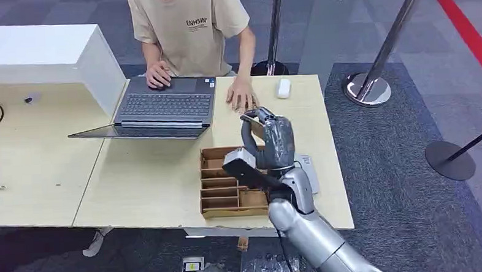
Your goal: Pass the card to the sensor for recognition and then transmit it.
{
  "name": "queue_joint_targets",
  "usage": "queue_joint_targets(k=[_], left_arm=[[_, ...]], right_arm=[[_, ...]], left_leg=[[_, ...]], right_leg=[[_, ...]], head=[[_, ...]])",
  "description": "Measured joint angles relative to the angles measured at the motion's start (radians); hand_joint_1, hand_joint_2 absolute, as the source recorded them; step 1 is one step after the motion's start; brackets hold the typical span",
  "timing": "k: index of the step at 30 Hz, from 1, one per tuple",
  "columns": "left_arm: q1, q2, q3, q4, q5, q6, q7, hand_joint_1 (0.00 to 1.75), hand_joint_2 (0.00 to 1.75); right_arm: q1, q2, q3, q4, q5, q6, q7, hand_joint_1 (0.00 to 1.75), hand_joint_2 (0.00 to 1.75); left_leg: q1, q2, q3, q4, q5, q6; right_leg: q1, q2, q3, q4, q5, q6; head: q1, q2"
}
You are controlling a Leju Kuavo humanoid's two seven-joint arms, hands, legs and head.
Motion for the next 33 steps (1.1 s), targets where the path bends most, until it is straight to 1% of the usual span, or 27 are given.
queue_joint_targets(k=[4,9,23,28,32,33], left_arm=[[-0.001,0.000,-0.006,0.000,0.000,-0.002,-0.003,0.00,0.00],[-0.001,0.000,-0.006,0.000,0.000,-0.002,-0.002,0.00,0.00],[-0.001,0.000,-0.006,0.000,0.000,-0.002,0.000,0.00,0.00],[-0.001,0.000,-0.006,0.000,0.003,-0.002,0.000,0.00,0.00],[-0.001,0.000,-0.006,0.000,0.006,-0.002,0.000,0.00,0.00],[-0.001,0.000,-0.006,0.000,0.006,-0.002,0.000,0.00,0.00]], right_arm=[[-0.009,-0.006,-0.039,0.036,-0.011,0.000,-0.019,1.75,1.75],[-0.009,-0.010,-0.068,0.062,-0.013,0.000,-0.026,1.75,1.75],[-0.010,-0.010,-0.097,0.100,-0.015,0.000,-0.026,1.75,1.75],[-0.020,-0.013,-0.111,0.140,-0.096,0.000,-0.030,1.75,1.75],[-0.026,-0.019,-0.113,0.210,-0.228,0.005,-0.053,1.75,1.75],[-0.026,-0.021,-0.114,0.229,-0.244,0.007,-0.061,1.75,1.75]], left_leg=[[0.000,0.000,0.000,0.000,0.000,0.000],[0.000,0.000,0.000,0.000,0.000,0.000],[0.000,0.000,0.000,0.000,0.000,0.000],[0.000,0.000,0.000,0.000,0.000,0.000],[0.000,0.000,0.000,0.000,0.000,0.000],[0.000,0.000,0.000,0.000,0.000,0.000]], right_leg=[[0.000,0.001,0.000,0.000,0.000,0.000],[0.000,0.001,0.000,0.000,0.000,0.000],[0.000,0.001,0.000,0.000,0.000,0.000],[0.000,0.001,0.000,0.000,0.000,0.000],[0.000,0.000,0.000,0.000,0.000,0.000],[0.000,0.000,0.000,0.000,0.000,0.000]], head=[[-0.001,0.000],[0.000,0.000],[0.000,0.000],[0.000,0.000],[0.000,0.000],[0.000,0.000]])
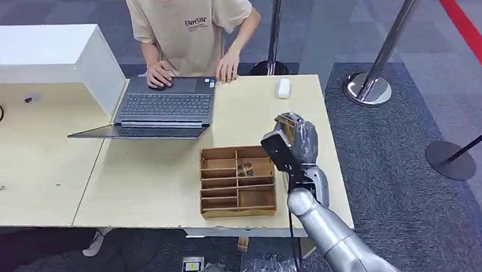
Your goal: Pass the card to the sensor for recognition and then transmit it.
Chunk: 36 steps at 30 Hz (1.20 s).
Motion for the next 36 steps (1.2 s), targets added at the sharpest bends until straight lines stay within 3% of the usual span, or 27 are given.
queue_joint_targets(k=[8,11,12,17,36], left_arm=[[0.000,0.000,0.000,0.000,0.000,0.006,0.000,0.00,0.00],[0.000,0.000,0.000,0.000,0.005,0.019,0.003,0.00,0.00],[0.000,0.000,0.000,0.000,0.008,0.023,0.008,0.00,0.00],[0.000,0.000,0.000,0.000,0.013,0.028,0.015,0.00,0.00],[0.001,0.000,0.000,0.000,0.014,0.053,0.016,0.00,0.00]], right_arm=[[0.006,-0.002,-0.005,0.132,-0.125,0.061,-0.013,1.75,1.75],[0.021,-0.003,-0.006,0.186,-0.168,0.145,0.081,1.75,1.75],[0.036,-0.006,-0.006,0.206,-0.186,0.151,0.080,1.75,1.75],[0.057,-0.006,-0.004,0.270,-0.223,0.142,0.030,1.75,1.75],[0.049,0.006,0.011,0.328,-0.275,0.128,0.058,1.75,1.75]], left_leg=[[0.000,0.000,0.000,0.000,0.000,0.000],[0.000,0.000,0.000,0.000,0.000,0.000],[0.000,0.000,0.000,0.000,0.000,0.000],[0.000,0.001,0.004,0.000,-0.001,0.000],[0.002,0.002,0.026,0.000,-0.005,0.000]], right_leg=[[0.000,0.000,0.000,0.000,0.000,0.000],[0.000,0.000,-0.001,0.000,0.000,0.000],[0.000,-0.001,0.000,0.000,0.000,0.000],[0.000,0.002,0.003,-0.001,-0.001,0.001],[0.001,0.001,0.027,-0.005,-0.003,0.001]], head=[[0.000,0.000],[0.000,0.000],[0.000,0.000],[0.000,0.000],[0.000,0.000]])
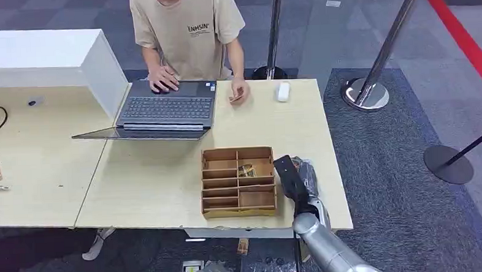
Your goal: Pass the card to the sensor for recognition and then transmit it.
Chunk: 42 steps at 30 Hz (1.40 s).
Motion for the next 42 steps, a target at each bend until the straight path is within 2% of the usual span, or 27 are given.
queue_joint_targets(k=[27,28,29,31,32,33,35,36,39,42], left_arm=[[0.000,0.000,0.000,0.000,0.000,0.001,0.000,0.00,0.00],[0.000,0.000,0.000,0.000,-0.001,0.001,-0.002,0.00,0.00],[0.000,0.000,0.000,0.000,-0.008,-0.004,-0.012,0.00,0.00],[-0.001,0.000,-0.002,0.000,-0.026,-0.026,-0.037,0.00,0.00],[-0.001,0.000,-0.004,0.000,-0.031,-0.031,-0.045,0.00,0.00],[-0.002,0.000,-0.005,0.000,-0.033,-0.034,-0.048,0.00,0.00],[-0.002,0.000,-0.007,0.000,-0.036,-0.039,-0.054,0.00,0.00],[-0.003,0.000,-0.008,0.000,-0.039,-0.039,-0.056,0.00,0.00],[-0.003,0.000,-0.010,0.000,-0.039,-0.040,-0.058,0.00,0.00],[-0.004,0.000,-0.016,0.000,-0.042,-0.040,-0.058,0.00,0.00]], right_arm=[[-0.002,-0.006,0.015,0.013,0.000,0.000,0.000,1.75,1.75],[-0.003,-0.006,0.016,0.013,-0.004,0.000,-0.007,1.75,1.75],[-0.002,-0.003,0.016,0.011,-0.048,0.002,-0.061,1.75,1.75],[0.007,-0.004,0.017,-0.042,-0.241,0.021,-0.237,1.75,1.75],[0.009,0.000,0.018,-0.059,-0.289,0.024,-0.286,1.75,1.75],[0.001,0.006,0.021,-0.079,-0.307,0.029,-0.306,1.75,1.75],[-0.029,0.012,0.035,-0.123,-0.299,0.031,-0.222,1.75,1.75],[-0.039,0.013,0.042,-0.144,-0.298,0.030,-0.207,1.75,1.75],[-0.046,0.014,0.046,-0.180,-0.311,0.030,-0.221,1.75,1.75],[-0.045,0.016,0.059,-0.219,-0.327,0.027,-0.264,1.75,1.75]], left_leg=[[0.001,0.000,0.005,0.000,-0.001,0.001],[0.001,0.000,0.005,0.000,-0.001,0.001],[0.001,0.000,0.005,0.000,-0.001,0.001],[0.001,0.000,0.001,0.000,0.000,0.000],[0.000,0.000,-0.003,0.000,0.001,0.000],[-0.001,0.002,-0.006,0.000,0.001,0.000],[-0.001,0.003,-0.010,0.000,0.004,0.001],[-0.001,0.001,-0.011,0.000,0.004,0.001],[-0.001,-0.001,-0.012,0.000,0.004,0.001],[-0.001,0.000,-0.015,0.000,0.004,0.001]], right_leg=[[0.001,0.000,0.007,-0.002,0.000,0.001],[0.001,0.000,0.008,-0.002,0.000,0.001],[0.001,0.000,0.008,-0.002,0.000,0.001],[0.001,0.000,0.004,-0.001,0.001,0.001],[0.000,0.000,0.000,0.001,0.003,0.001],[0.000,0.002,-0.004,0.001,0.004,0.000],[0.000,0.002,-0.009,0.002,0.005,0.000],[0.000,0.001,-0.010,0.001,0.005,0.001],[0.000,0.000,-0.011,0.002,0.004,0.001],[0.000,0.001,-0.014,0.002,0.004,0.000]], head=[[0.000,0.000],[0.000,0.000],[0.000,0.000],[0.000,0.000],[0.001,0.000],[-0.001,0.000],[-0.001,0.000],[0.000,0.000],[0.000,0.000],[0.000,0.000]])
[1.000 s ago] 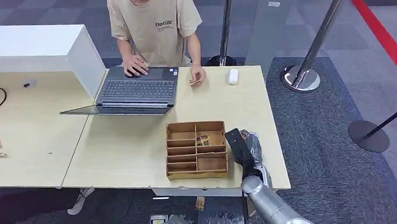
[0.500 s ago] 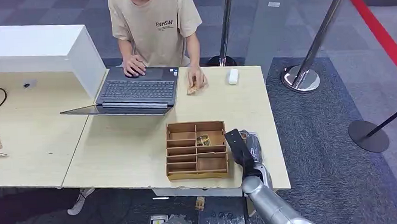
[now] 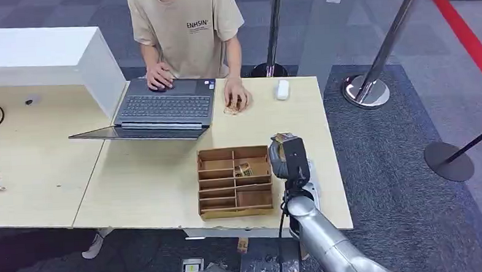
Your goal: Pass the card to the sensor for recognition and then transmit it.
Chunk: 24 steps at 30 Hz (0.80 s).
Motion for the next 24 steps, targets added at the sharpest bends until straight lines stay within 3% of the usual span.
queue_joint_targets(k=[17,21,24], left_arm=[[-0.003,0.000,-0.014,0.000,-0.010,-0.007,-0.002,0.00,0.00],[-0.004,0.000,-0.016,0.000,-0.024,-0.013,-0.016,0.00,0.00],[-0.005,0.000,-0.025,0.000,-0.041,-0.027,-0.038,0.00,0.00]], right_arm=[[-0.001,0.005,0.039,-0.125,0.003,-0.014,-0.004,1.75,1.75],[-0.012,0.005,0.063,-0.161,0.057,-0.032,0.039,1.75,1.75],[-0.060,0.003,0.090,-0.175,0.154,-0.030,0.118,1.75,1.75]], left_leg=[[0.000,0.000,-0.003,0.000,0.000,0.000],[0.000,0.000,-0.004,0.000,0.000,0.000],[0.000,0.000,-0.004,0.000,0.000,0.000]], right_leg=[[0.000,-0.001,-0.003,0.000,-0.001,0.000],[0.000,0.000,-0.003,0.000,-0.001,-0.001],[0.000,0.000,-0.004,0.001,-0.001,-0.001]], head=[[0.000,0.000],[0.000,0.000],[0.000,0.000]])
